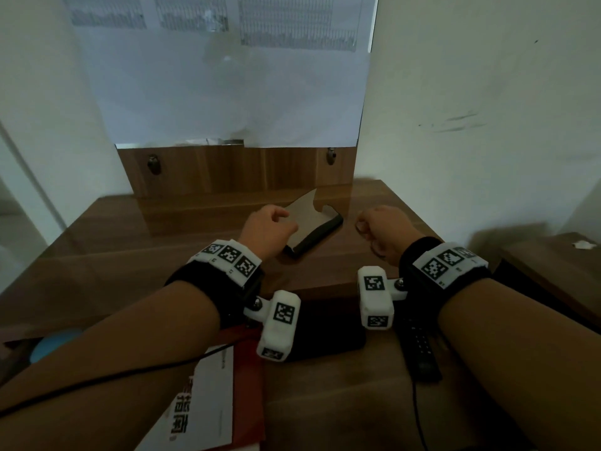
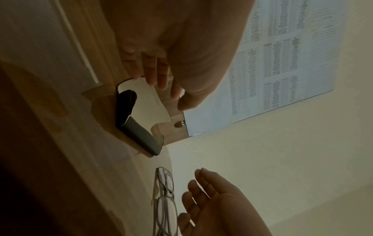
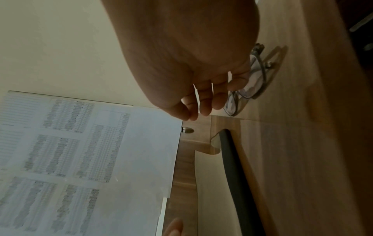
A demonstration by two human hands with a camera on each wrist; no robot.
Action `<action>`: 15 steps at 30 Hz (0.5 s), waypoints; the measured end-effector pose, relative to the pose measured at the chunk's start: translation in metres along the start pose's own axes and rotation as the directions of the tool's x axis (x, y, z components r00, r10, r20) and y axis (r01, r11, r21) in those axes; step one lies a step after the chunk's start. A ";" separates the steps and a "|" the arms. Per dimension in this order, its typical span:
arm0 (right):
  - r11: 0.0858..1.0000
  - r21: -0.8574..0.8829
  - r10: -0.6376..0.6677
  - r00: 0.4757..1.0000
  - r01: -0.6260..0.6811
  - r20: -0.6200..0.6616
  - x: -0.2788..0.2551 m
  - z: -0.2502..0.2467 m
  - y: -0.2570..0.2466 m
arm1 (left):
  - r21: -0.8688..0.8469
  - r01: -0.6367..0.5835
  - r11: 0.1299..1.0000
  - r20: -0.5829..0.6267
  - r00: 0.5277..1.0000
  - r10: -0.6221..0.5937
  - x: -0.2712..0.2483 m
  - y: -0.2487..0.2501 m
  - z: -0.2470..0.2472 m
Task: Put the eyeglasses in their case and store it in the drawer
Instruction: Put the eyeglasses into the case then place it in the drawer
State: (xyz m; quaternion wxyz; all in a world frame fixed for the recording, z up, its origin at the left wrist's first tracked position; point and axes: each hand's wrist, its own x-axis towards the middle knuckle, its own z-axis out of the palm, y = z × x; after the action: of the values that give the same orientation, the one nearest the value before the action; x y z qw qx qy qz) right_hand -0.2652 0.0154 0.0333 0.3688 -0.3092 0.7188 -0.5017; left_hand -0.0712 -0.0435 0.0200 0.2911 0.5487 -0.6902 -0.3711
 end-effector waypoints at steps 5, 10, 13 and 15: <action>0.975 -0.188 -0.127 0.991 0.118 -0.036 0.021 -0.006 -0.010 | 0.019 0.044 0.999 -0.147 0.988 -0.041 0.025 -0.006 0.000; 0.980 -0.135 -0.179 0.952 0.149 -0.249 0.041 -0.017 0.002 | -0.020 0.084 0.996 -0.170 0.982 -0.086 0.037 -0.013 0.005; 0.982 -0.157 -0.149 0.952 0.109 -0.269 0.051 -0.025 0.016 | -0.049 0.108 0.993 -0.146 0.983 -0.114 0.043 -0.023 0.011; 0.994 -0.105 -0.040 0.978 0.019 -0.203 0.060 -0.027 0.027 | -0.055 0.114 0.992 -0.139 0.983 -0.121 0.046 -0.028 0.013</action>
State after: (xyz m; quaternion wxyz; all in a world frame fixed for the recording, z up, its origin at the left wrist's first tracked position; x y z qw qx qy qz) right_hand -0.3222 -0.0124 0.0009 0.2692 -0.2850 0.7730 -0.4988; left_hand -0.0772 -0.0895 -0.0109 0.3300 0.6066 -0.6253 -0.3635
